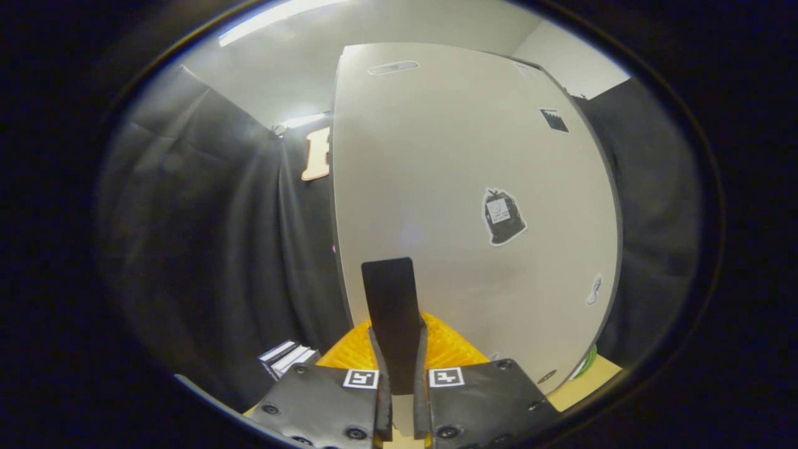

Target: Open the shoe cabinet door, grab the shoes and put them into the shoe cabinet, then close the shoe cabinet door.

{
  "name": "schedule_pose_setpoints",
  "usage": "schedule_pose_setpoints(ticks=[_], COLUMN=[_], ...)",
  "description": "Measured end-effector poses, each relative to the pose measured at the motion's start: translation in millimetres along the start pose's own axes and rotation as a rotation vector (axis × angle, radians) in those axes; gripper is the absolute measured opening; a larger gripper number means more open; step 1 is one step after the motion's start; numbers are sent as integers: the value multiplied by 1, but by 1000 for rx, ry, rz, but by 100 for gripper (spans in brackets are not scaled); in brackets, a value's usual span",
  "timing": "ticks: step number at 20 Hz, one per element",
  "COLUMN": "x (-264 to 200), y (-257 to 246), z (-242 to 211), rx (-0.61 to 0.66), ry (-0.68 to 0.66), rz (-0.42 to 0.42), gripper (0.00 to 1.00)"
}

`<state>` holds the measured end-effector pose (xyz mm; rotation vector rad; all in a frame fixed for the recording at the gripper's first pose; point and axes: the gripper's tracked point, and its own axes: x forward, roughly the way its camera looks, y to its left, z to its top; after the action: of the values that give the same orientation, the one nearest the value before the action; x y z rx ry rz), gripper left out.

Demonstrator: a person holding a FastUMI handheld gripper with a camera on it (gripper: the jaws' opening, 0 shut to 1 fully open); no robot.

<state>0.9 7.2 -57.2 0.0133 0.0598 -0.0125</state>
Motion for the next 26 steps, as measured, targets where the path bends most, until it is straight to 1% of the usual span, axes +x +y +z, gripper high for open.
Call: schedule_pose_setpoints(ticks=[5,8,12,20,23,26], x=[-25,-29,-42,-73,-91,-107], y=[-4,-6,-14,-29,-43,-60], z=[5,6,8,18,21,25], rx=[3,11,6,-8,-16,-18], ry=[-15,-27,-18,-6,0,-6], rz=[-22,-30,-5,127,176,208], gripper=[14,13,11,11,10,10])
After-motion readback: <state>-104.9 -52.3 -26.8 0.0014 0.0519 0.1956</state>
